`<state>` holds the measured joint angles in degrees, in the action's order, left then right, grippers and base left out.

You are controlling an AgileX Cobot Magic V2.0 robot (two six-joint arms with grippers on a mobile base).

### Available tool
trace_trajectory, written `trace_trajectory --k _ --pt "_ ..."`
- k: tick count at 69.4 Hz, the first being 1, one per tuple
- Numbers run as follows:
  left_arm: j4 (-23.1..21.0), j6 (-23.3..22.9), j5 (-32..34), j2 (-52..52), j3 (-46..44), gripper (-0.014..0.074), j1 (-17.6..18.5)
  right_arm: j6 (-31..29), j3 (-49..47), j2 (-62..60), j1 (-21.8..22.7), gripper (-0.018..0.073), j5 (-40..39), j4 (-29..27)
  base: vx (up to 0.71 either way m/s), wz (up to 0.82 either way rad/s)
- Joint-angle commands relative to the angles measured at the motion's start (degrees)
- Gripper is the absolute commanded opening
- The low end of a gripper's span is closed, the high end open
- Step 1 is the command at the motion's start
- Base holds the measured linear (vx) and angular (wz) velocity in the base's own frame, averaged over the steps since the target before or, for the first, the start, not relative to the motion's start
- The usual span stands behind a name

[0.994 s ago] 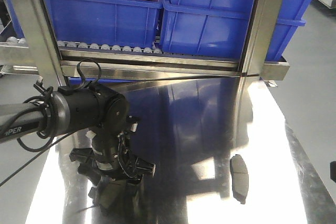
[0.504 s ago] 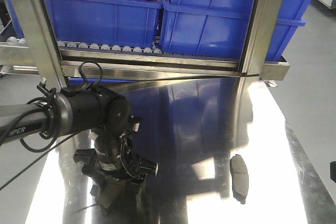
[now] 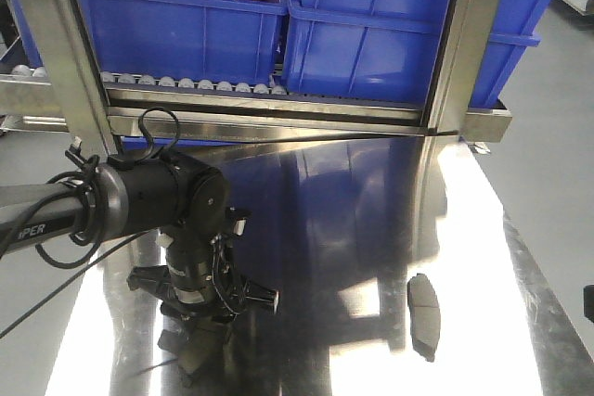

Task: Move and align brake pads A on conveyor
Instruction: 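Close the left gripper on the pad and lift it, then lower the open right gripper over the other brake pad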

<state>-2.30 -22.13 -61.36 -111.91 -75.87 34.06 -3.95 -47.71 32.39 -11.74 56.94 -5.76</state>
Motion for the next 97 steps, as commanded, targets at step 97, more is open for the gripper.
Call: trace_trajectory --k 97 --pt "8.7 1.7 5.2 49.1 18.0 -0.0006 0.2 -0.4 -1.2 0.5 0.2 0.0592 -3.5 0.0 0.0 0.0"
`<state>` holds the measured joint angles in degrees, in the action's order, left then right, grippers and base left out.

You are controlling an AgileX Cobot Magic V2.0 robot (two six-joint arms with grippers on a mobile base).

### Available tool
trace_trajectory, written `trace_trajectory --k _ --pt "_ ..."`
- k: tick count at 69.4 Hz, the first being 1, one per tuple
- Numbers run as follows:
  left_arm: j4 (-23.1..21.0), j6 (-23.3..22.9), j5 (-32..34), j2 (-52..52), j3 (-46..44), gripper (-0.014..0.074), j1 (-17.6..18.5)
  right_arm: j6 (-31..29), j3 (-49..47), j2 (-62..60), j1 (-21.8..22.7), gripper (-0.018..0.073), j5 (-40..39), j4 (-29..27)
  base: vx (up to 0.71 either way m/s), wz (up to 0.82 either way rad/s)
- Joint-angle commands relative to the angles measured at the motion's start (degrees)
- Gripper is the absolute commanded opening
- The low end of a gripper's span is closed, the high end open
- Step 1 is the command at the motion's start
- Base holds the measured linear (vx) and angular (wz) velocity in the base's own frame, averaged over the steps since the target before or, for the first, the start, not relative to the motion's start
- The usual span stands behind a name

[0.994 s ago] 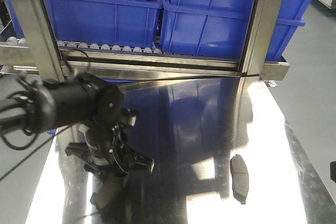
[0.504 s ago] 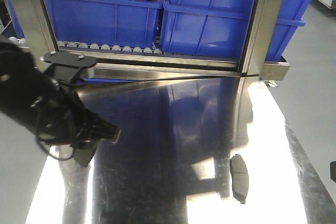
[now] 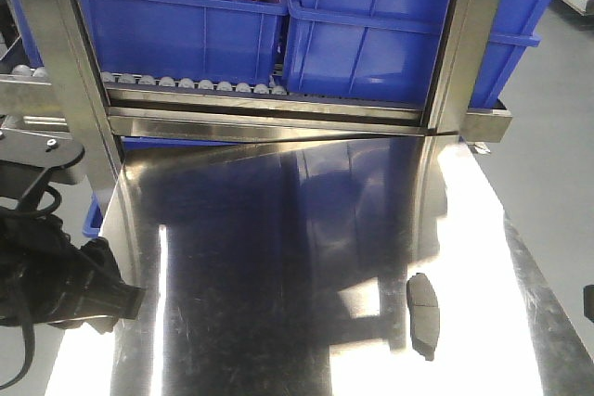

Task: Move and align brake pads A on conveyor
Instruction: 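Lower the open right gripper over the other brake pad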

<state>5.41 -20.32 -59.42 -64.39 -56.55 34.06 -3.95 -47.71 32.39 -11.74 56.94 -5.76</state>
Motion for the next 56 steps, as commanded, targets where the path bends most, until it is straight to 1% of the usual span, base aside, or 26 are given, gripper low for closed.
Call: trace_trajectory --k 1,20,56 --pt "1.0 -0.1 3.2 1.6 -1.4 -0.0006 0.2 -0.4 -1.2 0.5 0.2 0.0592 -3.5 0.0 0.0 0.0" --pt "0.9 -0.1 1.8 1.5 -1.4 -0.0006 0.2 -0.4 -1.2 0.5 0.2 0.0592 -3.5 0.0 0.0 0.0" --pt "0.9 -0.1 1.8 1.5 -1.4 -0.0006 0.2 -0.4 -1.2 0.5 0.2 0.0592 -3.5 0.0 0.0 0.0"
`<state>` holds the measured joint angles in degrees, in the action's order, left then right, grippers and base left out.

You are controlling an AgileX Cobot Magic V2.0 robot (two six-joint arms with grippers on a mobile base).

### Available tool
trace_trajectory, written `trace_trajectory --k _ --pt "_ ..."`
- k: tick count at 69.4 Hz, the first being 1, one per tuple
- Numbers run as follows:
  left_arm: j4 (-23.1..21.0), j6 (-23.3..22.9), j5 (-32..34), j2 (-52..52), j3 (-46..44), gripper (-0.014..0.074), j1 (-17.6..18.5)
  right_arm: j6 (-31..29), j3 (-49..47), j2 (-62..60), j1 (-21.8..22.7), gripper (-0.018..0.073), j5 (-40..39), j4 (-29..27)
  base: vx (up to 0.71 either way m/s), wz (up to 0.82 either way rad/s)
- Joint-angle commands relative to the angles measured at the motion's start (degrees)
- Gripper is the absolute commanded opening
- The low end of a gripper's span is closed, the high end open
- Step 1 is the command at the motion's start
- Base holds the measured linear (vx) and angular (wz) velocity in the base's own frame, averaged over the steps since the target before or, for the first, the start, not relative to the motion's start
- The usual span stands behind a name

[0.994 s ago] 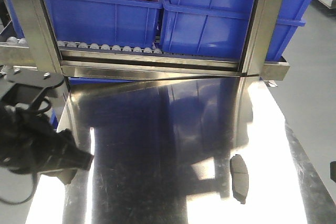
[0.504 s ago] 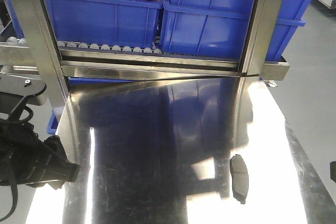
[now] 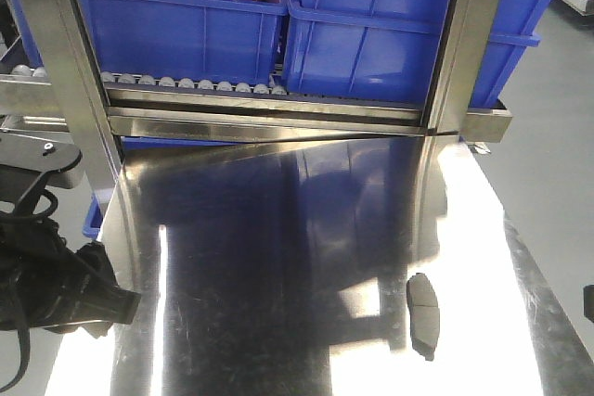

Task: Move and align brake pads A on conveyor
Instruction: 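Lower the open right gripper over the other brake pad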

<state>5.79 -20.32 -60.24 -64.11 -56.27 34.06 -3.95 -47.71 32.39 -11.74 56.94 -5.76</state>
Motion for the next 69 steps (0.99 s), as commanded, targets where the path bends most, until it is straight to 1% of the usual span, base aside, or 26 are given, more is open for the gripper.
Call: trace_trajectory --k 1,45,57,69 --pt "0.6 -0.1 2.6 1.2 -1.6 -0.0006 0.2 -0.4 -1.2 0.5 0.2 0.0592 -3.5 0.0 0.0 0.0" --pt "0.6 -0.1 2.6 1.2 -1.6 -0.0006 0.2 -0.4 -1.2 0.5 0.2 0.0592 -3.5 0.0 0.0 0.0" --pt "0.6 -0.1 2.6 1.2 -1.6 -0.0006 0.2 -0.5 -1.2 0.5 0.2 0.0592 -7.0 0.0 0.0 0.0" --pt "0.6 -0.1 2.6 1.2 -1.6 -0.0006 0.2 0.0 -1.2 1.6 0.2 0.0592 -7.7 -2.2 0.0 0.0"
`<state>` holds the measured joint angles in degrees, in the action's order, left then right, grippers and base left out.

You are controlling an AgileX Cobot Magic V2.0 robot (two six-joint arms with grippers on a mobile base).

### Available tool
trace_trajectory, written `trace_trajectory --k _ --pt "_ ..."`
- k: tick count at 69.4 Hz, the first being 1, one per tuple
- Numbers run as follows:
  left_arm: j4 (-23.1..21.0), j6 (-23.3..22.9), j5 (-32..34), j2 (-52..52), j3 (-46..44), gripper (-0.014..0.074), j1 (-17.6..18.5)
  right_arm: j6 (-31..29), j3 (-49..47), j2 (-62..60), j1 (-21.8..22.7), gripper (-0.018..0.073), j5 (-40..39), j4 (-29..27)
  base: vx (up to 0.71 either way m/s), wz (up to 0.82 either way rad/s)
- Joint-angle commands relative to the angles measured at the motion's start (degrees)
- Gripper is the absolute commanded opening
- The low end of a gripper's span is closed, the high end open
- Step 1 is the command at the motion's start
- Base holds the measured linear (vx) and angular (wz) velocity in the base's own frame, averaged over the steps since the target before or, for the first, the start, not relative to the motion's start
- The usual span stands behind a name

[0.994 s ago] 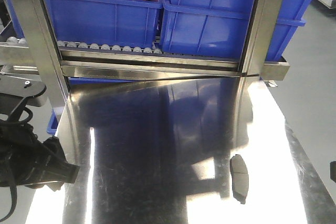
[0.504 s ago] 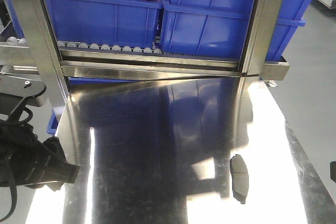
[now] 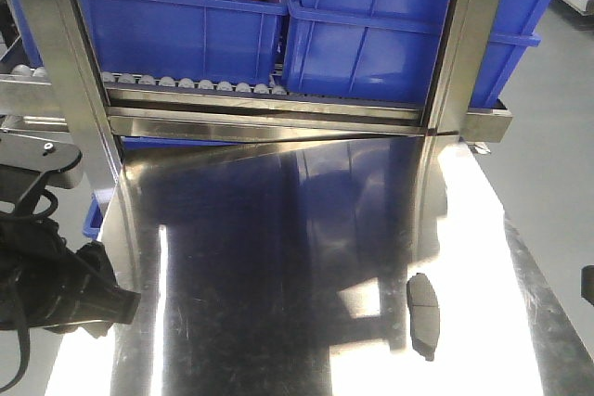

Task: Move and align brake pads A on conveyor
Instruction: 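Lower the open right gripper over the other brake pad, then close the right gripper on the pad and lift it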

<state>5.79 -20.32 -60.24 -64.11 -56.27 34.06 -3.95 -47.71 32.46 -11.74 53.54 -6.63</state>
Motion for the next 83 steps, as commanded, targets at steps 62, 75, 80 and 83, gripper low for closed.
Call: trace_trajectory --k 62,75,80,83 --pt "0.6 -0.1 2.6 1.2 -1.6 -0.0006 0.2 8.0 -15.2 53.8 -3.4 0.0592 4.5 0.8 0.0 0.0" --pt "0.6 -0.1 2.6 1.2 -1.6 -0.0006 0.2 12.4 -16.4 60.2 -6.6 0.0592 3.9 2.6 0.0 0.0" --pt "0.6 -0.1 2.6 1.2 -1.6 -0.0006 0.2 13.9 -16.4 62.1 -6.8 0.0592 3.1 2.7 0.0 0.0" --pt "0.6 -0.1 2.6 1.2 -1.6 -0.0006 0.2 14.7 -16.4 63.3 -6.8 0.0592 2.6 2.9 0.0 0.0"
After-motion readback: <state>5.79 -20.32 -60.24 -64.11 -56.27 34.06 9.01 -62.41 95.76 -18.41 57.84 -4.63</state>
